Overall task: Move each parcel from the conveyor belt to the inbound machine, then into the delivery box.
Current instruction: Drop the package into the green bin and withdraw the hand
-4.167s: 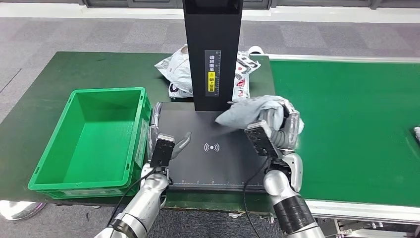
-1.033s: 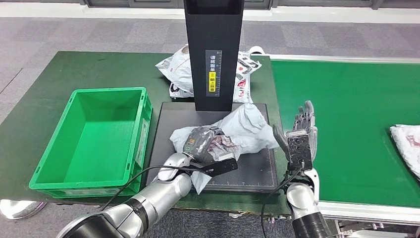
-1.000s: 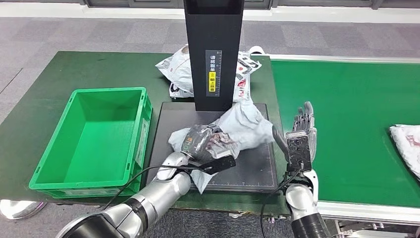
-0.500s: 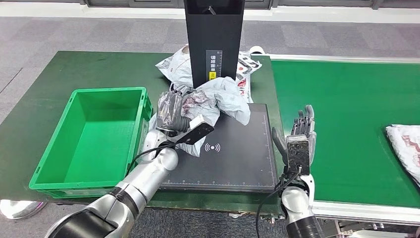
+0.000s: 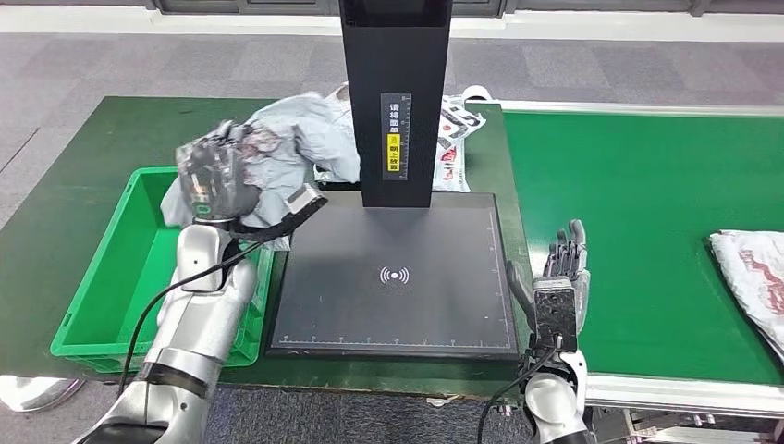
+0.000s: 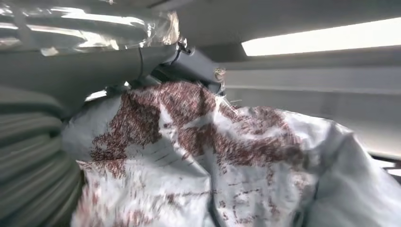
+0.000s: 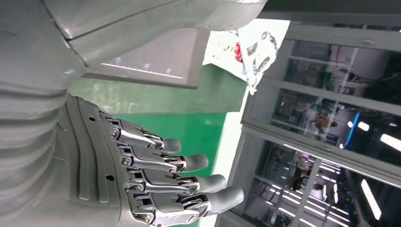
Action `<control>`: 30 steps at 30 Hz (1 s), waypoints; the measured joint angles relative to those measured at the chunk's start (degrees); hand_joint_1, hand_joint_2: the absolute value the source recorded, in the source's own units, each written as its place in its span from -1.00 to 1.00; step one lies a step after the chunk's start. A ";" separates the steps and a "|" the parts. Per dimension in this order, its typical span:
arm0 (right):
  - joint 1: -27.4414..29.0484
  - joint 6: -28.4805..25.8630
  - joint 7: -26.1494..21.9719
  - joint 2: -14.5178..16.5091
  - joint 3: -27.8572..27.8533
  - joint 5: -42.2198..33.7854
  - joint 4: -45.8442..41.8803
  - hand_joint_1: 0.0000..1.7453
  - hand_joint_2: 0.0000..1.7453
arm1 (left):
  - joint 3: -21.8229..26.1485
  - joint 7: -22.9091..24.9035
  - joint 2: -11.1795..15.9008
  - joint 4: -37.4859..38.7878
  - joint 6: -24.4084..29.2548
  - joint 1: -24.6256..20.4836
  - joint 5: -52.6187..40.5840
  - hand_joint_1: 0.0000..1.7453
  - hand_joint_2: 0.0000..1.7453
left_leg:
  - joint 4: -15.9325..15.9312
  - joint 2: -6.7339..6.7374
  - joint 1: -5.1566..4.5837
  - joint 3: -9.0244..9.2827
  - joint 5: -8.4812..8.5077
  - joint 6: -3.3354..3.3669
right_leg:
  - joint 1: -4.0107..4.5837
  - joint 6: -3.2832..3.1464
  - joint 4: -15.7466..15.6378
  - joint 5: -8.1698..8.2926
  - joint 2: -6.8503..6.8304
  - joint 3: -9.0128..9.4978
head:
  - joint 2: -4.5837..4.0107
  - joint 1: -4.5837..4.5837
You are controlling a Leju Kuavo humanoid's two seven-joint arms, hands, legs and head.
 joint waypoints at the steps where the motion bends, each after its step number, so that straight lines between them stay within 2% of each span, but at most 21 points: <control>1: 0.26 0.07 0.23 0.02 0.00 0.35 -0.33 -1.00 1.00 | 0.50 2.20 0.95 -0.72 0.00 1.39 -0.16 1.00 1.00 | 0.00 0.04 0.00 0.01 -0.01 -0.01 | 0.01 0.00 0.00 0.00 0.04 -0.02 | 0.00 0.00; 4: 0.47 0.35 0.81 0.03 -0.02 0.87 -0.91 -1.00 1.00 | 1.36 6.47 3.77 -1.76 0.00 4.92 -0.33 1.00 1.00 | 0.00 -0.01 0.02 -0.01 0.00 -0.01 | 0.02 -0.03 0.00 -0.03 -0.01 -0.03 | 0.00 0.00; 10: 0.32 1.08 1.23 0.03 -0.11 0.68 -1.30 -1.00 1.00 | 2.81 7.78 7.11 -1.86 0.00 8.43 -0.38 1.00 1.00 | 0.01 -0.07 0.02 -0.04 0.00 -0.01 | 0.01 -0.04 -0.01 -0.06 -0.07 -0.01 | 0.00 0.01; 26: 0.16 1.10 1.29 0.03 -0.26 0.66 -1.33 -1.00 1.00 | 3.50 7.87 8.73 -1.86 0.00 9.45 -0.38 1.00 1.00 | 0.02 -0.07 0.03 -0.04 -0.01 -0.02 | 0.04 -0.03 -0.01 -0.05 -0.07 -0.01 | 0.00 0.01; 30: 0.20 1.32 1.45 0.03 -0.28 0.61 -1.33 -1.00 1.00 | 3.50 9.85 8.94 -1.55 0.00 9.69 -0.39 1.00 1.00 | 0.02 -0.07 0.03 -0.04 -0.01 -0.01 | 0.03 -0.03 -0.01 -0.05 -0.06 -0.01 | 0.00 0.01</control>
